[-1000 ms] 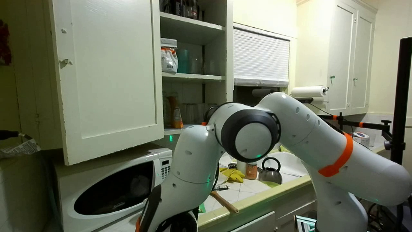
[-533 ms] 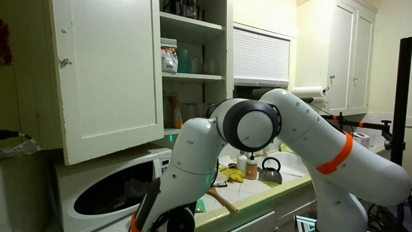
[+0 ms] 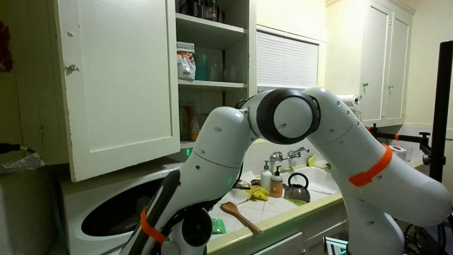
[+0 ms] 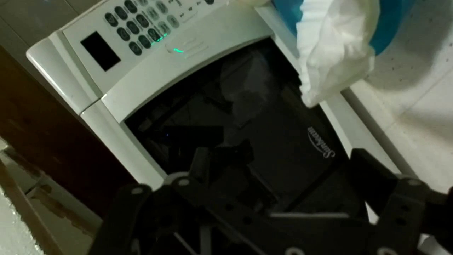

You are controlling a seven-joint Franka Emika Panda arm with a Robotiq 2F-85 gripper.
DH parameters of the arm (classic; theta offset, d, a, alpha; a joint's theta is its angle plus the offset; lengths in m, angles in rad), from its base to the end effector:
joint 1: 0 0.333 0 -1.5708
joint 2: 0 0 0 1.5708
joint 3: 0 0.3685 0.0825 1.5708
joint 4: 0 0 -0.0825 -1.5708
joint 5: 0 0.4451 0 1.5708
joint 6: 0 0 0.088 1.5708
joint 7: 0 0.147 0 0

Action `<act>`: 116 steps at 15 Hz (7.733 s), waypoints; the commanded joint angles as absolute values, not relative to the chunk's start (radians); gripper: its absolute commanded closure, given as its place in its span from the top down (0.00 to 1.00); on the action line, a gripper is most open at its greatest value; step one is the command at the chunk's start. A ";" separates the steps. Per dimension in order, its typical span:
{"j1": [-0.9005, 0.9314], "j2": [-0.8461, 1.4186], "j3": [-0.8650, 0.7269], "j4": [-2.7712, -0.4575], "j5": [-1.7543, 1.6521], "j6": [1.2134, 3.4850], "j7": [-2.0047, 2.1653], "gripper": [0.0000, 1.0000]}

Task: Put the cupcake liner in the blue bowl

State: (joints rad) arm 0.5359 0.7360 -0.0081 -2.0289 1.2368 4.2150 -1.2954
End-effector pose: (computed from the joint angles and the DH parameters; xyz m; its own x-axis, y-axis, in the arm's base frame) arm 0.5985 0.1623 0.1954 0.5887 0.5720 0.5712 -0.0915 -0.6549 0.7501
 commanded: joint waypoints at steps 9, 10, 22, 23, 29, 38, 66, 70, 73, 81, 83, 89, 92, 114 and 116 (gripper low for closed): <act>0.384 0.444 0.137 -2.410 0.833 4.229 -0.529 1.00; 0.365 0.408 0.135 -2.450 0.780 4.229 -0.461 1.00; 0.077 0.131 0.101 -2.709 0.188 4.228 0.346 1.00; 0.058 0.128 0.099 -2.720 0.141 4.227 0.416 1.00; 0.026 0.147 0.088 -2.728 0.088 4.213 0.460 1.00; -0.092 -0.056 0.016 -2.770 -0.195 3.691 0.729 1.00; 0.475 -0.531 -0.665 -2.545 -0.162 2.435 0.221 1.00; 0.700 -0.535 -0.891 -2.426 -0.177 2.216 0.058 1.00; 0.785 -0.478 -0.974 -2.341 -0.190 2.109 -0.076 1.00; 0.600 -0.280 -0.801 -2.313 -0.021 2.112 -0.302 1.00; 0.549 -0.247 -0.751 -2.335 0.077 2.151 -0.421 1.00; 0.695 -0.165 -0.906 -2.346 0.368 2.221 -0.831 1.00; 0.500 -0.134 -0.715 -2.346 0.438 2.196 -0.863 1.00; -0.093 0.272 0.014 -2.223 0.505 2.627 -1.141 1.00; -0.138 0.294 0.073 -2.214 0.595 2.655 -1.201 1.00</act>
